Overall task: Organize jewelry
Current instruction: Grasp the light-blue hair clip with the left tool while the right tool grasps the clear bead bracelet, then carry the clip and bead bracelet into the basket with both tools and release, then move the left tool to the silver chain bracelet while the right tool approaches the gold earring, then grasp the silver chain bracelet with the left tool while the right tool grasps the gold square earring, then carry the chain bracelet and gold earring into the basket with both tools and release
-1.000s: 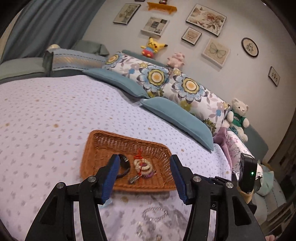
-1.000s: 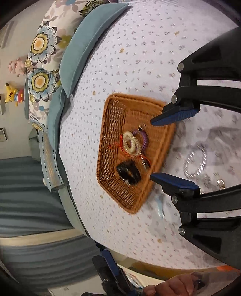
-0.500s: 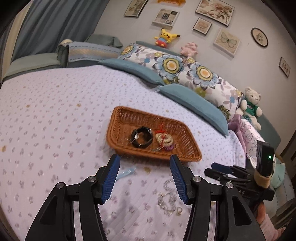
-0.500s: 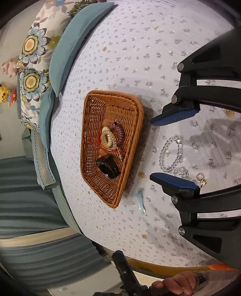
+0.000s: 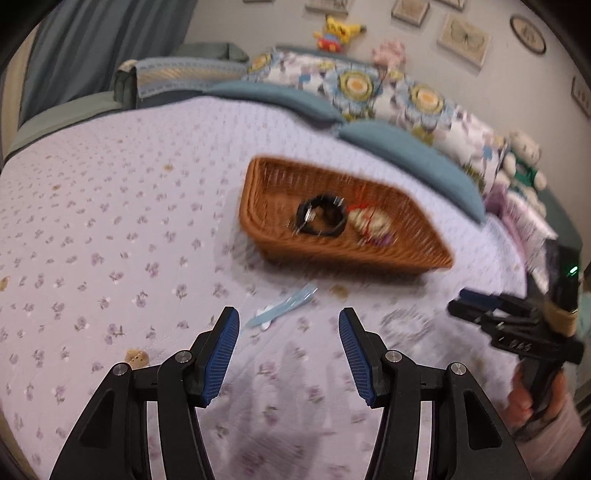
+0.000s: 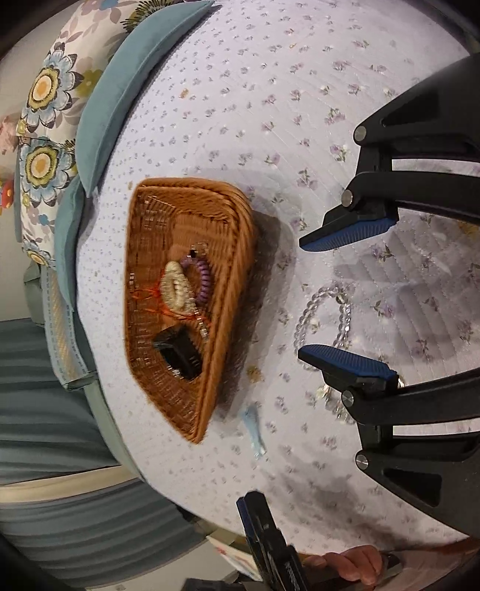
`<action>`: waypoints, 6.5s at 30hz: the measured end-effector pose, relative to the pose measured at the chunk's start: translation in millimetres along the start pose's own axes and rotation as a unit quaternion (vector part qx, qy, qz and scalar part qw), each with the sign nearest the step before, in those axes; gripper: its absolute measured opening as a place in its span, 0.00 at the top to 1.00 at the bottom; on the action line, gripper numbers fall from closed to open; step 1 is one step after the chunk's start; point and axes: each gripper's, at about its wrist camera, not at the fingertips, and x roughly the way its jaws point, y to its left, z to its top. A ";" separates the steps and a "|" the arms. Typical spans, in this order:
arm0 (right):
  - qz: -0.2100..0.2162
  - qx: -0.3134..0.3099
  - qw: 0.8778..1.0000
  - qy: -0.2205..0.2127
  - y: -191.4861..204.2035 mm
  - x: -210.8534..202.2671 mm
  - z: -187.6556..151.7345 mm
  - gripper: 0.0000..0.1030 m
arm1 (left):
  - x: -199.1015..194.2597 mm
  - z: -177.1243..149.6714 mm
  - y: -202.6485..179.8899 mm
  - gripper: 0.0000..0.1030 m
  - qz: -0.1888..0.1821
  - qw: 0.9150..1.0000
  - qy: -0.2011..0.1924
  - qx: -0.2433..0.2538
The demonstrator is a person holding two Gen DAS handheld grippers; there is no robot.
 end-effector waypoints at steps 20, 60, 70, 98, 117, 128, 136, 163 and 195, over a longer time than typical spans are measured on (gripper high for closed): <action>-0.019 -0.052 0.997 0.062 17.5 51.4 -5.0 0.89 | 101.0 15.3 -27.5 0.90 0.037 0.982 0.101 0.155; 0.032 0.068 0.997 -0.030 -37.3 36.6 146.6 0.90 | 97.0 118.2 -80.6 0.91 -0.074 0.994 0.011 0.080; 0.011 0.090 0.996 -0.001 -57.7 66.4 144.7 0.89 | 119.8 116.0 -91.8 0.90 -0.062 0.994 0.026 0.084; 0.075 -0.014 0.997 0.025 16.0 -32.2 3.1 0.43 | -10.6 25.5 -63.0 0.48 -0.063 0.997 -0.007 0.048; 0.039 -0.028 0.996 0.075 65.9 1.6 -41.4 0.51 | 6.4 -38.5 -46.3 0.48 -0.059 0.996 0.063 -0.011; 0.013 -0.036 0.996 0.086 62.7 10.2 -44.0 0.76 | 26.0 -35.0 -58.4 0.48 -0.054 0.995 0.081 0.014; -0.011 0.002 0.996 0.084 20.7 -3.5 -51.6 0.75 | 35.6 -35.0 -70.8 0.48 -0.048 0.994 0.091 0.046; -0.045 -0.054 0.994 0.084 37.2 -0.8 -58.9 0.76 | 70.3 -49.6 -108.3 0.83 -0.005 0.982 0.123 0.142; 0.023 -0.049 0.997 -0.059 12.5 -65.4 71.7 0.82 | -29.0 75.1 -70.7 0.86 -0.160 0.983 -0.061 0.073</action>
